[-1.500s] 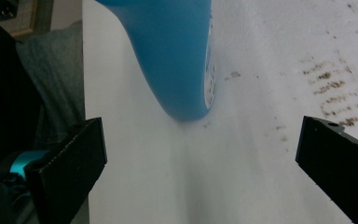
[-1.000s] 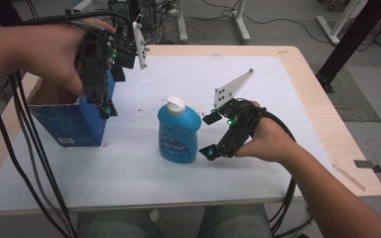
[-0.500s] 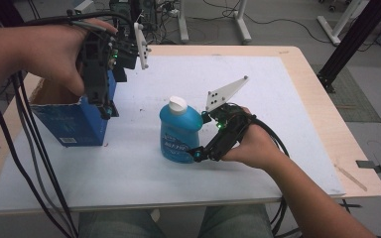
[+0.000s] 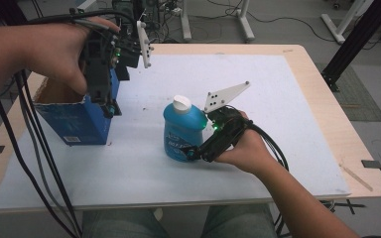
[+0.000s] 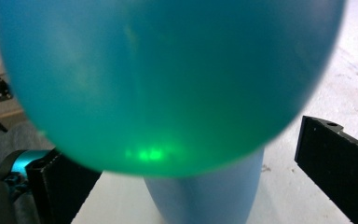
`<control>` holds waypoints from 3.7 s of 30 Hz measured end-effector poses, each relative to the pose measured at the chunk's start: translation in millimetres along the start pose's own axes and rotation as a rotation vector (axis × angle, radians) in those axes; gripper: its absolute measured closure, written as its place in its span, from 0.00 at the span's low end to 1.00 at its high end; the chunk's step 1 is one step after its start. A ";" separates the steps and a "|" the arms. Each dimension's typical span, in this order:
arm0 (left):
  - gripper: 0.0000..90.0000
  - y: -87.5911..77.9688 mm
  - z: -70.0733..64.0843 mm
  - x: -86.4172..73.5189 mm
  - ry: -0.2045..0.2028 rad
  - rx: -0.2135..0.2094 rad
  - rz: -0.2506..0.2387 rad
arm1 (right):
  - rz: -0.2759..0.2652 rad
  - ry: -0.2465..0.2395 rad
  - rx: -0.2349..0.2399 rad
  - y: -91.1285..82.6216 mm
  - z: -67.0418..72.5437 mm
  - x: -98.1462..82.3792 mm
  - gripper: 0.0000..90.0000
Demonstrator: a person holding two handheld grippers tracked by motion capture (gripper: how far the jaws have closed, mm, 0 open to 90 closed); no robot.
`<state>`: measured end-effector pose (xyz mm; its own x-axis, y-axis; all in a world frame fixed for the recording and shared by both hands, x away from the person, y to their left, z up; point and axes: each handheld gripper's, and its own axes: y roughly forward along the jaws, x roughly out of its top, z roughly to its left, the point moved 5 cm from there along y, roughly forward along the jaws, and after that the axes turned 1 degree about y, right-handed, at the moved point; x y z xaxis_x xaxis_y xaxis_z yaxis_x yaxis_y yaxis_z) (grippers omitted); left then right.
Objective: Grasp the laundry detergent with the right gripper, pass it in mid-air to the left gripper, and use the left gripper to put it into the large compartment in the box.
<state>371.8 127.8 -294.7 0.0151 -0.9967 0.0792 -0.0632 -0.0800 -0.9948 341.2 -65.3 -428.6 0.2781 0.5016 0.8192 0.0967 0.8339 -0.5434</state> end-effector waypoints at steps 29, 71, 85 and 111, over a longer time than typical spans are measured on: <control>0.02 2.2 0.5 -4.6 -0.006 0.003 0.001 | -0.094 -0.013 -0.060 11.2 1.7 -3.0 0.23; 0.02 5.5 -2.5 1.6 0.002 -0.007 0.014 | -0.153 -0.091 -0.087 13.9 6.0 -3.3 0.51; 0.02 -1.0 -9.2 13.9 -0.001 -0.011 0.001 | -0.131 -0.119 -0.062 0.6 8.1 4.9 0.51; 0.02 -21.1 -34.4 66.1 0.020 -0.046 -0.012 | -0.084 -0.222 0.097 -15.6 29.6 54.5 0.51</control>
<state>339.8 63.3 -266.3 -0.0040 -0.9957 0.0925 -0.1086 -0.0915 -0.9899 326.6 -44.2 -370.0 0.0553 0.4586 0.8869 0.0155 0.8878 -0.4600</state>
